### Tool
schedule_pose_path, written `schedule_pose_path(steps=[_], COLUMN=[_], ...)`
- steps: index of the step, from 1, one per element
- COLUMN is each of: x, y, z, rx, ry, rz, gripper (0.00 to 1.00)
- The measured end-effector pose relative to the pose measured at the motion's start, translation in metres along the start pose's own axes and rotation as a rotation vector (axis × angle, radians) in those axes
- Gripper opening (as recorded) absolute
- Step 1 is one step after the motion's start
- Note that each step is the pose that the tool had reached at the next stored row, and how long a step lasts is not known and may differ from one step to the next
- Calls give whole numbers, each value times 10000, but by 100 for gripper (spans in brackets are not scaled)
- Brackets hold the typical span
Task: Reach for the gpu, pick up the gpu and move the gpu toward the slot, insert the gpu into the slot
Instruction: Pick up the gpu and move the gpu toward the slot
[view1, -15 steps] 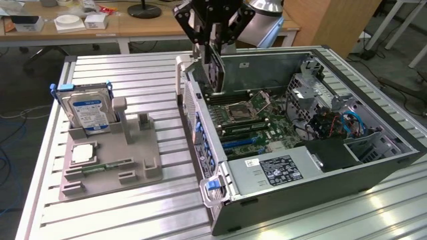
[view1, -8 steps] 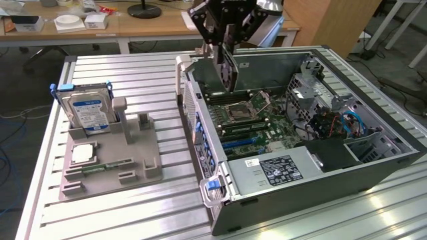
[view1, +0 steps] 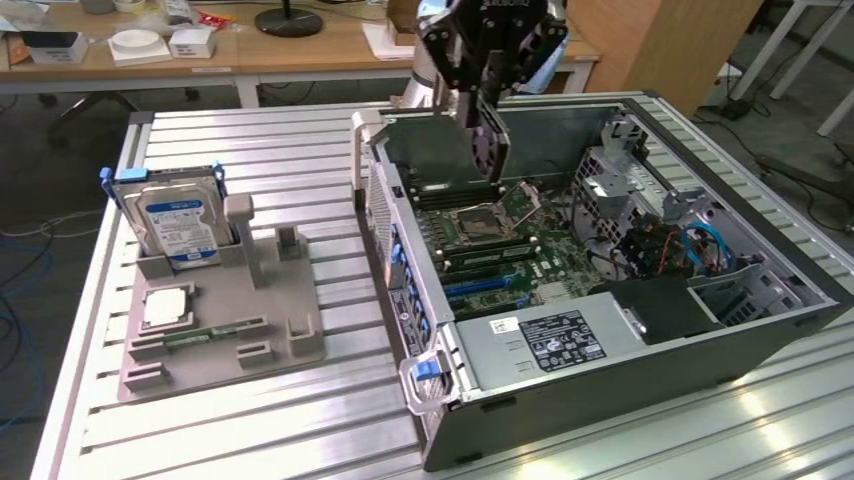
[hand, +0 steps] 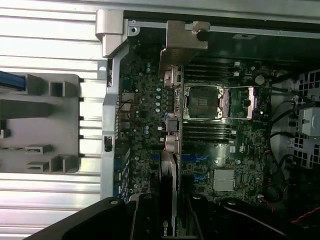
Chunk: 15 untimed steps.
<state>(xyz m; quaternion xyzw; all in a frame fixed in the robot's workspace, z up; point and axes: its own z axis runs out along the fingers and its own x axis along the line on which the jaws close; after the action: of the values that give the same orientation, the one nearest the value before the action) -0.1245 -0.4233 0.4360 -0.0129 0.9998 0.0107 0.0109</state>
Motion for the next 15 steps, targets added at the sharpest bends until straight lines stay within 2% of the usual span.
schedule_pose_path(steps=[15], x=[-619], y=[-17], z=[45], rx=[0], ry=[0], rz=[0], gripper=[26])
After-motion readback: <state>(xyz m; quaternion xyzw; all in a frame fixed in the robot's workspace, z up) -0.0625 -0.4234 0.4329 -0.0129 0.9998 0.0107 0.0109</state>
